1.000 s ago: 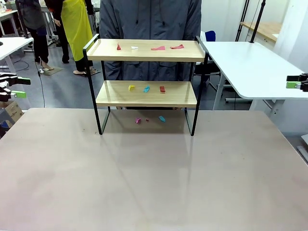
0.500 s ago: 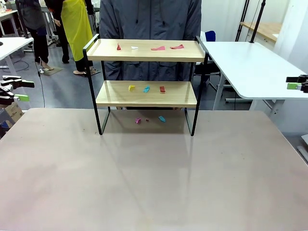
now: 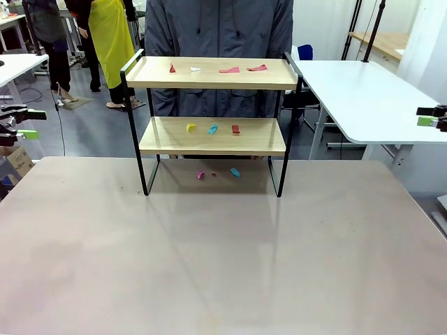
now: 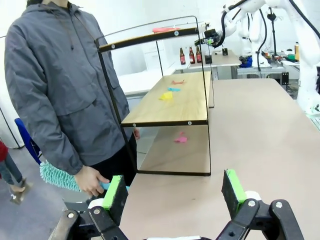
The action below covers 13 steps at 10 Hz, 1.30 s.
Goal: Clean the shelf.
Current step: Pick up the Duster handed by the human.
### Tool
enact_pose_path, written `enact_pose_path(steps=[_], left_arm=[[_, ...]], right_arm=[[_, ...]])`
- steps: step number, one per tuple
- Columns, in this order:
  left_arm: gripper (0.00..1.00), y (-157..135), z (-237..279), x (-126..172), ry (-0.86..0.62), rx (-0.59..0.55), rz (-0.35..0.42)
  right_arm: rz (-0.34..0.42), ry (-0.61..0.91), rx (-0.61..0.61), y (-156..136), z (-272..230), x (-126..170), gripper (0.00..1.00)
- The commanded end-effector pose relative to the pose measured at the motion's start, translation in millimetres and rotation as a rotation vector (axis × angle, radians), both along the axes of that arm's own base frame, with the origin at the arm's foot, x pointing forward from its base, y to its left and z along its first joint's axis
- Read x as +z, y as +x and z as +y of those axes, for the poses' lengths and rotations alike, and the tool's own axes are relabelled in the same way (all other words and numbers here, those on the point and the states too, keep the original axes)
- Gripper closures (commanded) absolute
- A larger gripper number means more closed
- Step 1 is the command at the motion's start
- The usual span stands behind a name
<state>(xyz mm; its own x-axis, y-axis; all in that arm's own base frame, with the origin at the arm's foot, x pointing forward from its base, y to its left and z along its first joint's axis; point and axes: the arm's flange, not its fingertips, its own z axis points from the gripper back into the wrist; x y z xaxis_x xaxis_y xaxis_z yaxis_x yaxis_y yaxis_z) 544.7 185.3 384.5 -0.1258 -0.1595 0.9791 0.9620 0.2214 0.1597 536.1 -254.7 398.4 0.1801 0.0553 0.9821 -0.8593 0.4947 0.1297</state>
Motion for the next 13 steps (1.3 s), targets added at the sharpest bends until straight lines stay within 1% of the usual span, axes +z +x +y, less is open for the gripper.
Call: enact_pose_path(steps=[1,2,3,13], left_arm=[[0.00,-2.0,0.9,8.0,-0.054,0.010,-0.032],[0.00,-3.3,0.5,10.4,-0.068,0.015,-0.022],[0.00,-0.4,1.1,2.4,-0.017,0.003,-0.008],[0.00,-0.4,1.1,2.4,-0.017,0.003,-0.008]], right_arm=[[0.010,-0.003,0.002,-0.3,0.3,-1.2,0.00],[0.010,-0.003,0.002,-0.3,0.3,-1.2,0.00],[0.010,-0.003,0.002,-0.3,0.3,-1.2,0.00],[0.010,-0.003,0.002,-0.3,0.3,-1.2,0.00]])
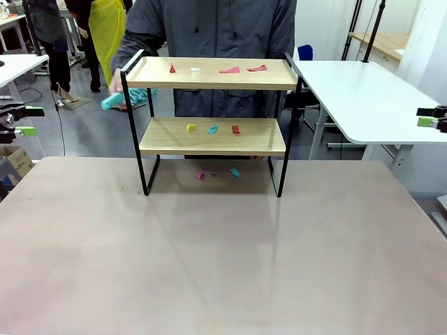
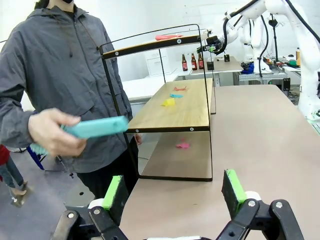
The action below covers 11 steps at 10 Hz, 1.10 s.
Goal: Clean the shelf.
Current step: Pick up the Duster handed by the human.
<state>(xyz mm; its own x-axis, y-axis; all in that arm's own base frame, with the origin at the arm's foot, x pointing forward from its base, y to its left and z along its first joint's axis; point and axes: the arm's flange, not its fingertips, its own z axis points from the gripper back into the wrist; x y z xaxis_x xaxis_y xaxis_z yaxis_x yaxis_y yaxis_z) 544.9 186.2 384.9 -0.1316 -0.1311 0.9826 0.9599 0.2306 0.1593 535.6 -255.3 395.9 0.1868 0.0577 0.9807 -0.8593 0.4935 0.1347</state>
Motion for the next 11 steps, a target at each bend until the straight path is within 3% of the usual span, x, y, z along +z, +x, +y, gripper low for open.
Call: enact_pose_path(steps=[1,11], left_arm=[[0.00,-0.6,0.2,1.9,0.013,-0.002,-0.001],[0.00,-0.6,0.2,1.9,0.013,-0.002,-0.001]], right_arm=[[0.003,-0.001,0.000,0.3,0.9,1.3,0.00],[0.003,-0.001,0.000,0.3,0.9,1.3,0.00]])
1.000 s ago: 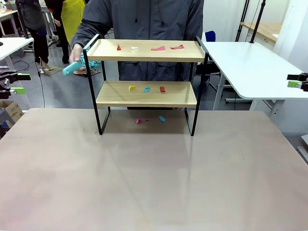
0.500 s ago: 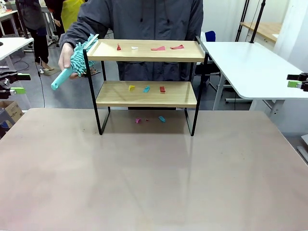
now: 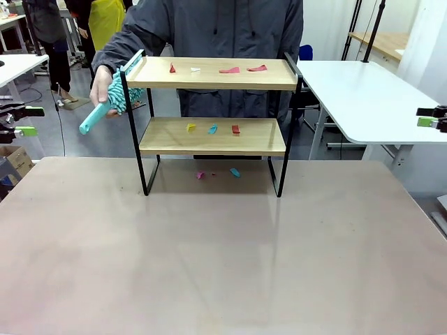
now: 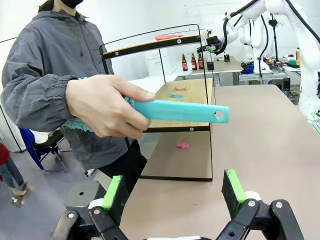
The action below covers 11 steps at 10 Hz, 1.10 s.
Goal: Clean the shelf.
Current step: Pick up the Duster handed by the human.
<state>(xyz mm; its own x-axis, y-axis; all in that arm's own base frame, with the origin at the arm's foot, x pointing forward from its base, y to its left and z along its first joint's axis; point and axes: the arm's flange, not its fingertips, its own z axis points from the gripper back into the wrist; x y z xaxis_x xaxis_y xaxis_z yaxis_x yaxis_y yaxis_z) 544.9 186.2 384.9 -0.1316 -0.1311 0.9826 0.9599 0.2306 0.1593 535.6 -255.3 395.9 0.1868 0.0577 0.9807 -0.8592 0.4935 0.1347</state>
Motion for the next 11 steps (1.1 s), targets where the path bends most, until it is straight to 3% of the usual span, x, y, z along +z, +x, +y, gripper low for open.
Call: enact_pose_path(steps=[1,5,6,8,10,11], left_arm=[[0.00,-1,0,2,0.013,-0.002,-0.001],[0.00,0,0,0,0.000,0.000,0.000],[0.00,-8,-5,32,0.012,0.042,0.017],[0.00,-19,-19,89,0.145,0.162,0.148],[0.00,-47,-49,152,0.261,0.213,0.165],[0.00,-65,-61,168,0.247,0.184,0.178]], right_arm=[[0.003,-0.001,0.000,0,1,1,0.00],[0.003,-0.001,0.000,0,1,1,0.00],[0.003,-0.001,0.000,0,1,1,0.00],[0.003,-0.001,0.000,0,1,1,0.00],[0.003,-0.001,0.000,0,1,1,0.00],[0.003,-0.001,0.000,0,1,1,0.00]])
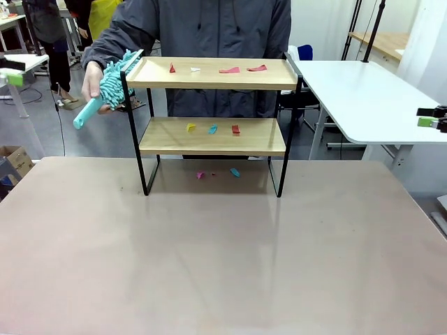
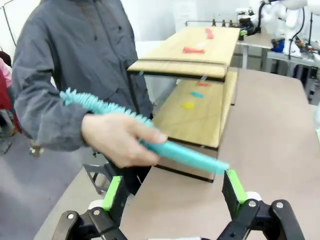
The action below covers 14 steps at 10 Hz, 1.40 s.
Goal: Clean the shelf.
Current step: Pick up the Duster handed by the human.
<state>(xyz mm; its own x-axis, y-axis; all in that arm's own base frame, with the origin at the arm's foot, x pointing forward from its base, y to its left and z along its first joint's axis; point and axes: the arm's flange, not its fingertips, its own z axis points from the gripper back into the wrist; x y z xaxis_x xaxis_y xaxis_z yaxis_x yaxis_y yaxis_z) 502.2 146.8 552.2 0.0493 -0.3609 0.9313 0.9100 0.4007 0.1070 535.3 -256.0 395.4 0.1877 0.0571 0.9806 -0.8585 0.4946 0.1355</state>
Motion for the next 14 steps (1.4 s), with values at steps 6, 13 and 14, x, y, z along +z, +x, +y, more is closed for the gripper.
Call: enact_pose_path(steps=[6,13,14], left_arm=[[0.00,-71,-125,41,0.190,0.358,0.421],[0.00,-67,-146,27,0.245,0.406,0.437],[0.00,-64,-151,22,0.242,0.413,0.453]], right_arm=[[0.002,-0.001,0.001,1,2,2,0.00],[0.002,-0.001,0.001,1,2,2,0.00],[0.002,-0.001,0.001,1,2,2,0.00]])
